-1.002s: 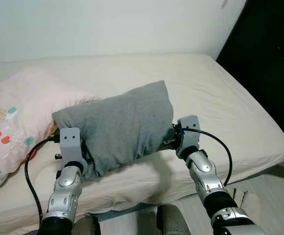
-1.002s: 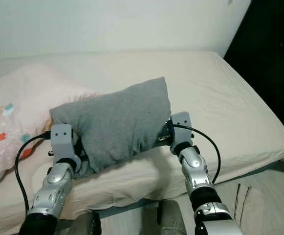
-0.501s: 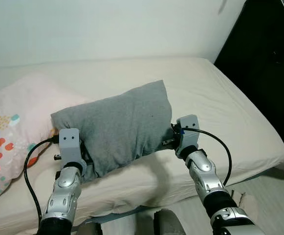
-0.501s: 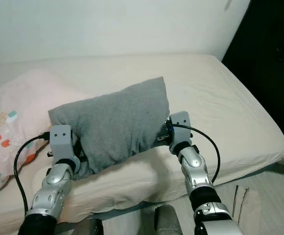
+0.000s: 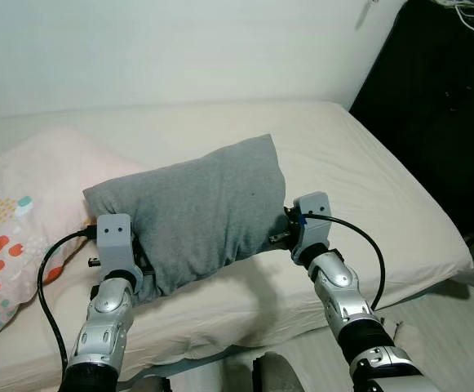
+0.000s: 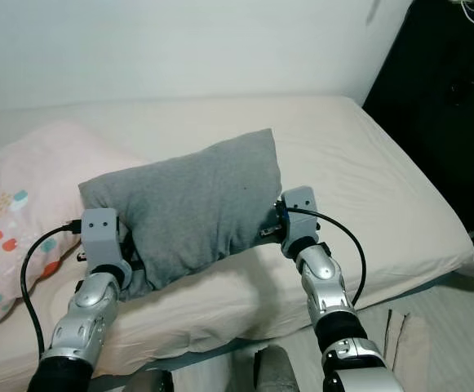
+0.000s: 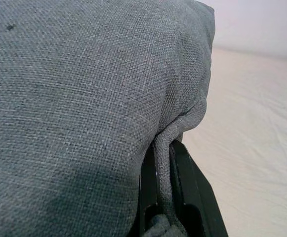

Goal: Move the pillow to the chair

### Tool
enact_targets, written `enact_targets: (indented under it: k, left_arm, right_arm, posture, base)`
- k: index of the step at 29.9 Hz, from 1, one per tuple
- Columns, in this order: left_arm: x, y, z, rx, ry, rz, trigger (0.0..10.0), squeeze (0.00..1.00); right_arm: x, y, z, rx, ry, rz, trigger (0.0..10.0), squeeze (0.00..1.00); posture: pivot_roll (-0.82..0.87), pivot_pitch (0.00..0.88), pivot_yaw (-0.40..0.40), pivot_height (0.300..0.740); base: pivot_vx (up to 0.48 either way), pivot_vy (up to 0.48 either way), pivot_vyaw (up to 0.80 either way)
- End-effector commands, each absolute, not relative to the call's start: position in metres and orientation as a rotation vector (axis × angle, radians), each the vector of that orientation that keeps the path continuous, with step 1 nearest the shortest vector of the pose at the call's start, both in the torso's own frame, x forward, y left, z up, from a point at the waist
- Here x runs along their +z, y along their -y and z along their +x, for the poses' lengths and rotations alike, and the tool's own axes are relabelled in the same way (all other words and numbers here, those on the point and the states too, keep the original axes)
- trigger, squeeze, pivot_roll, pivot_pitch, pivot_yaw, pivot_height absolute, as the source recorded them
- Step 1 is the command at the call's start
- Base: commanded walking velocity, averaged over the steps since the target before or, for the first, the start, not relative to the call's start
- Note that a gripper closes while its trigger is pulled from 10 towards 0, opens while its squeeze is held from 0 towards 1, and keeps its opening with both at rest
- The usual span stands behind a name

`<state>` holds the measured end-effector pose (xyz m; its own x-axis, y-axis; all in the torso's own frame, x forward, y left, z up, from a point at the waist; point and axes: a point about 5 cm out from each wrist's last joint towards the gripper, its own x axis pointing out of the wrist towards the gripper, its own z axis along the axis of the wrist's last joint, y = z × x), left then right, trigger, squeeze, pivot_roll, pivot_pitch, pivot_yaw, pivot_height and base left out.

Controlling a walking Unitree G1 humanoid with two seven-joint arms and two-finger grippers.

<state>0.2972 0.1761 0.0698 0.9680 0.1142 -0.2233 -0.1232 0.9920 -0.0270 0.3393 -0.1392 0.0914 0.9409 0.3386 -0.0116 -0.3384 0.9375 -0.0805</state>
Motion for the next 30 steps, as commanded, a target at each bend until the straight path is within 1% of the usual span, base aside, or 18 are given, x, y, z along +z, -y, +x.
enact_targets:
  k: [1, 13, 18, 24, 30]
  left_arm:
    - [0.0787, -0.1647, 0.3019, 0.083, -0.171, -0.053, 10.0, 0.00]
    - [0.0801, -0.1609, 0.3026, 0.062, -0.160, -0.068, 10.0, 0.00]
    - [0.0804, -0.1601, 0.3033, 0.059, -0.158, -0.070, 10.0, 0.00]
    - [0.0804, -0.1604, 0.3039, 0.062, -0.159, -0.075, 10.0, 0.00]
    - [0.0805, -0.1605, 0.3038, 0.062, -0.158, -0.076, 10.0, 0.00]
  right_arm:
    - [0.0965, 0.1250, 0.3380, 0.427, 0.041, -0.094, 10.0, 0.00]
    - [0.0986, 0.1241, 0.3372, 0.458, 0.048, -0.072, 10.0, 0.00]
    - [0.0985, 0.1230, 0.3373, 0.464, 0.043, -0.086, 10.0, 0.00]
    - [0.0982, 0.1232, 0.3379, 0.450, 0.048, -0.127, 10.0, 0.00]
    - [0.0985, 0.1233, 0.3379, 0.451, 0.049, -0.125, 10.0, 0.00]
  posture:
    - [-0.03, 0.102, -0.122, 0.646]
    - [-0.03, 0.101, -0.120, 0.651]
    - [-0.03, 0.100, -0.118, 0.666]
    - [-0.04, 0.100, -0.119, 0.666]
    - [-0.04, 0.100, -0.119, 0.666]
  base:
    - [0.000, 0.000, 0.00]
    - [0.000, 0.000, 0.00]
    - [0.000, 0.000, 0.00]
    - [0.000, 0.000, 0.00]
    - [0.000, 0.000, 0.00]
